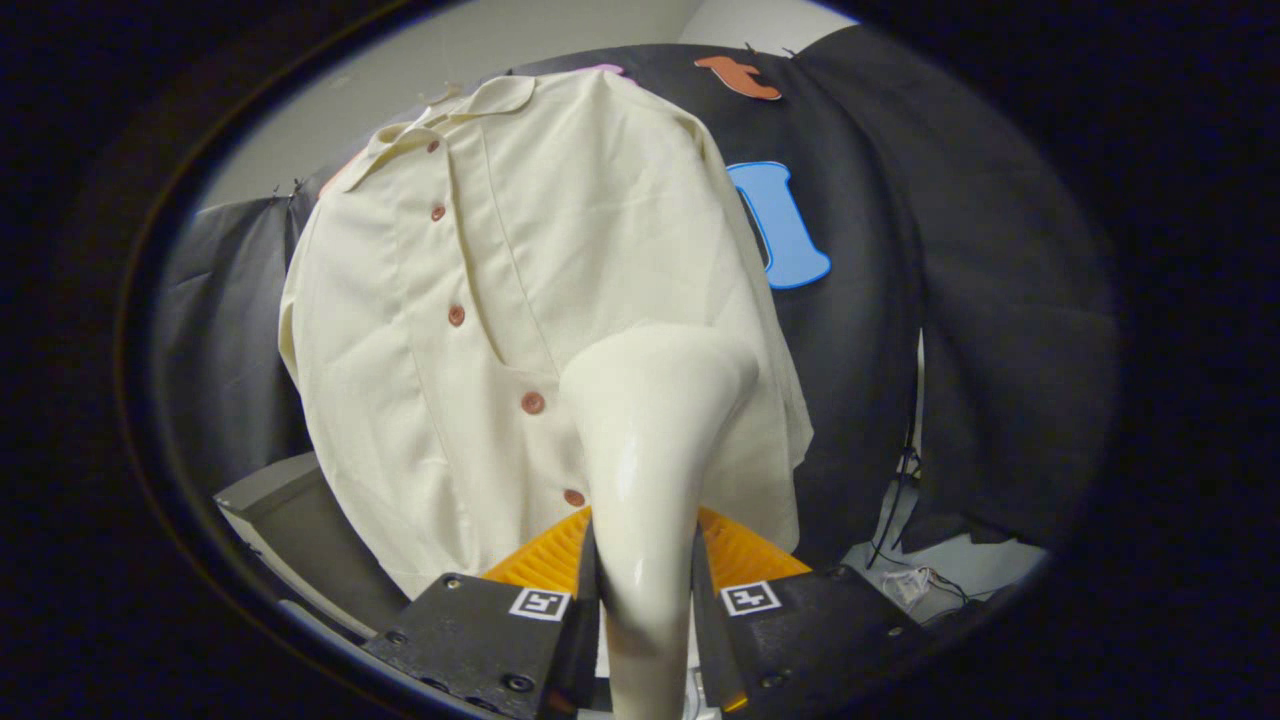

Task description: Iron the clothes twice with a garment steamer, once on the left side and once on the right side.

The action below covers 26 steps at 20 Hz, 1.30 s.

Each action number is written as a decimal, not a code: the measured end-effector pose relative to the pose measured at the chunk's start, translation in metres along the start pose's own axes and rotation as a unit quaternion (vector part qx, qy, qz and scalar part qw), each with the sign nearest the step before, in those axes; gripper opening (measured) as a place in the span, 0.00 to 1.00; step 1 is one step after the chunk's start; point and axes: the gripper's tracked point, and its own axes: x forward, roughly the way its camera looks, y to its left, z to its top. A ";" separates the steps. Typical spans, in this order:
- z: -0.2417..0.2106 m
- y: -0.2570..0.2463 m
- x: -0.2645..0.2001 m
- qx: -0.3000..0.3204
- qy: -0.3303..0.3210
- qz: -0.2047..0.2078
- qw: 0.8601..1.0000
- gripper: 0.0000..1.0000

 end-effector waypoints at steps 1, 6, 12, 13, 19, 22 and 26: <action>-0.008 -0.002 0.000 -0.002 0.004 0.005 1.000 0.41; -0.046 -0.013 -0.001 0.005 0.019 0.014 1.000 0.41; -0.088 -0.024 -0.006 0.015 0.045 0.010 0.999 0.41; -0.095 -0.024 -0.006 0.015 0.048 0.012 0.999 0.41; -0.127 -0.042 -0.012 0.017 0.056 -0.006 0.998 0.41; -0.134 -0.049 -0.021 0.020 0.052 -0.012 0.998 0.41; -0.126 -0.041 -0.042 0.027 0.039 -0.005 0.999 0.41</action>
